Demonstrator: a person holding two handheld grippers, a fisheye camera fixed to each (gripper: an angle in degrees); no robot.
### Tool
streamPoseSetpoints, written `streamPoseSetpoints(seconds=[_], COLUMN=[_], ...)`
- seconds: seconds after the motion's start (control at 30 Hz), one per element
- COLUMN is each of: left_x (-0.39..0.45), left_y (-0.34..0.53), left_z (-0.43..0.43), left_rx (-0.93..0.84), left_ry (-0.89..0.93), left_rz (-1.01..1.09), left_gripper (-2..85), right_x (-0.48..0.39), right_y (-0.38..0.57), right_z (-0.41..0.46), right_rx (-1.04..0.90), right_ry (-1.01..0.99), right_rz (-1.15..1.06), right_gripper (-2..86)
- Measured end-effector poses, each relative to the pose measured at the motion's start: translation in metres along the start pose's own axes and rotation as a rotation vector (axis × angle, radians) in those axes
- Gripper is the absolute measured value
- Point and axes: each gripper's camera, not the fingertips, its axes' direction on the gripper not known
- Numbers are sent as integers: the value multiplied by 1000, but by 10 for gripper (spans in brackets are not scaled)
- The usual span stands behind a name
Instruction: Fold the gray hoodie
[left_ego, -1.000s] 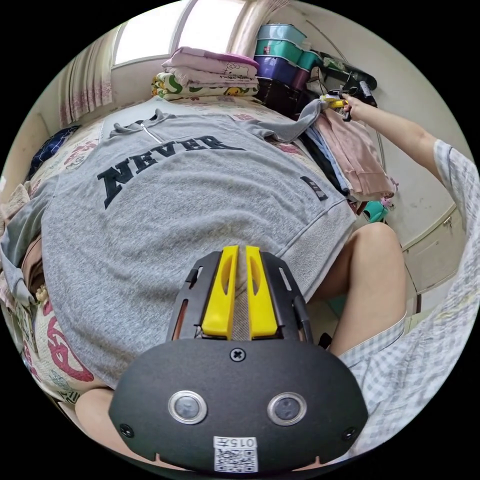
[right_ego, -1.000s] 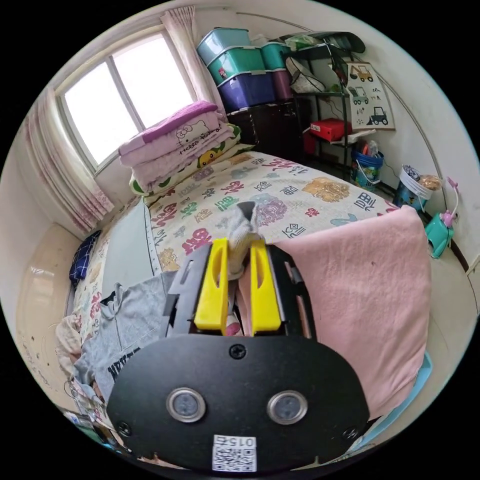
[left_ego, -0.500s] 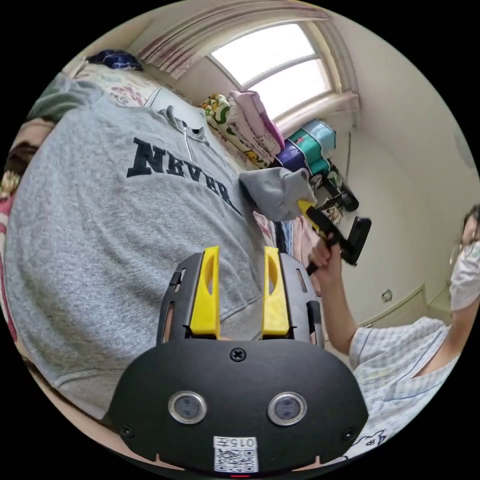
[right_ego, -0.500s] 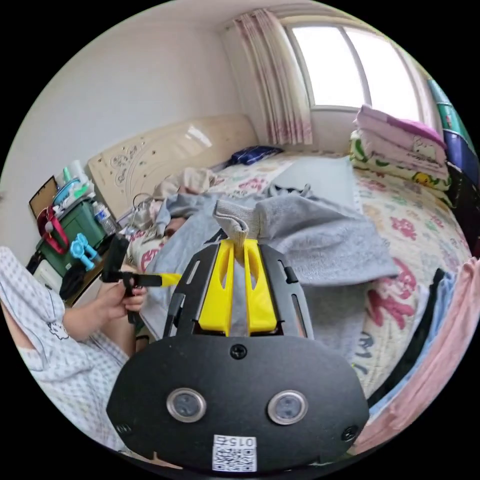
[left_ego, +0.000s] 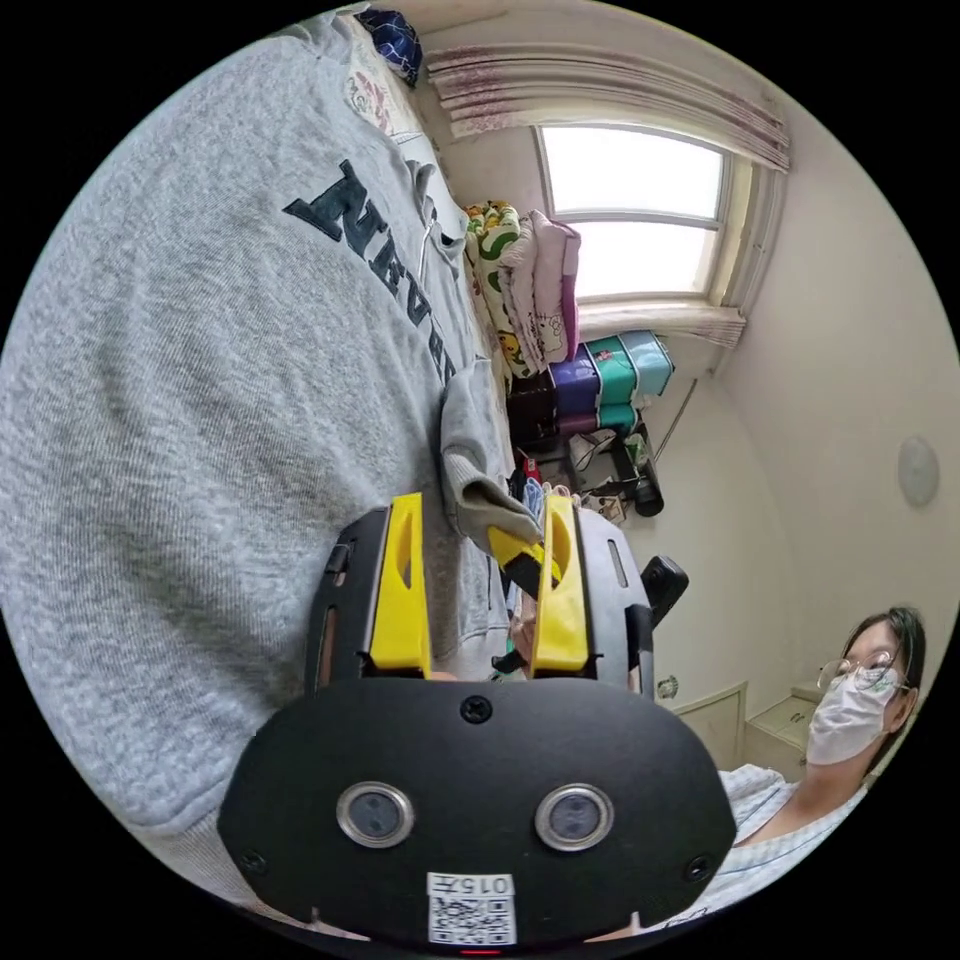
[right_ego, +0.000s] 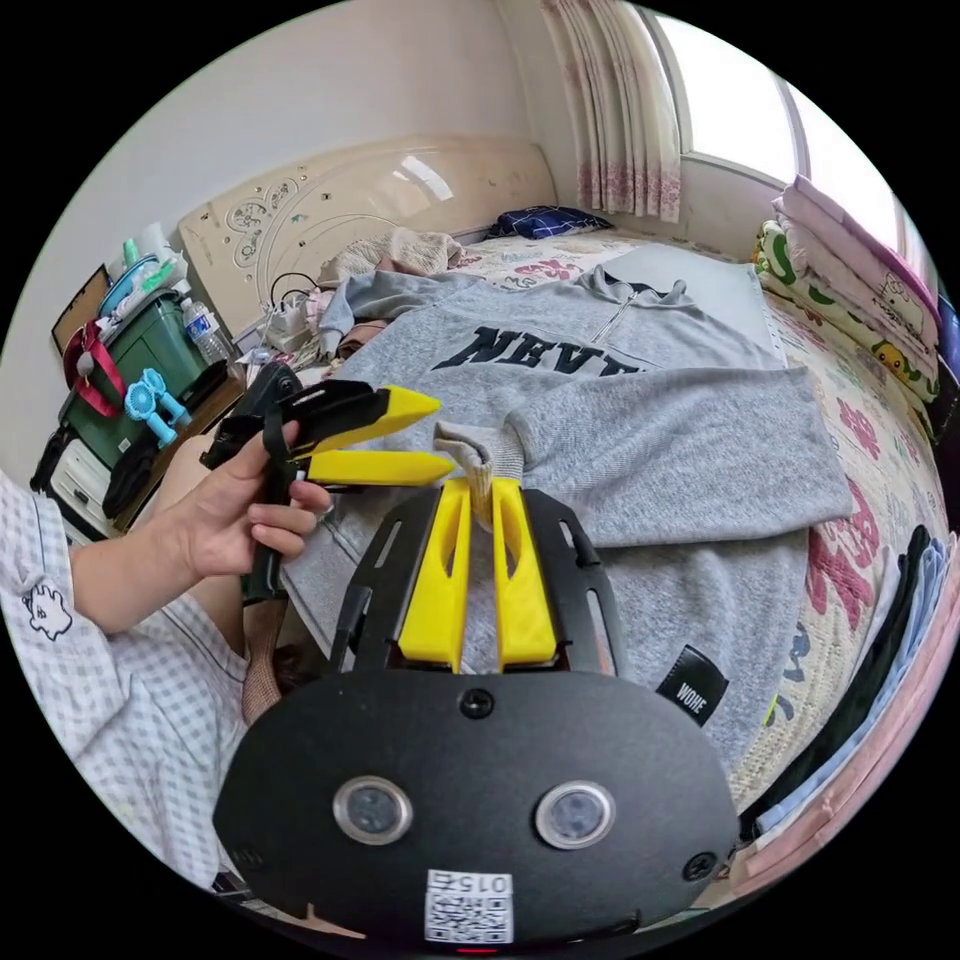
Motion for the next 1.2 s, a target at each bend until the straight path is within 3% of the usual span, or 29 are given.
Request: streamPoseSetpoints(seconds=[0.13,0.23,0.4,0.63,1.2], left_x=[2,27,59,64,48], left_y=[-18,-15,17,74,103], left_z=[7,-15,-69,-120,-78], left_rx=[-32,-12,-10,-23,-94], left_ry=[7,-54,-133,-300,-388], left_rz=[36,120,255,336,308], left_gripper=[40,11,1,-1,8], right_x=[29,52,80,105,249], right_y=[32,53,82,104,43], right_z=[-22,-41,-73,-77,-75], right_rx=[1,26,86,17,-56], right_ry=[38,7,-139,-258,-464], right_rz=[-51,-91,-170,-330,-266], right_gripper=[44,44,46,48,52])
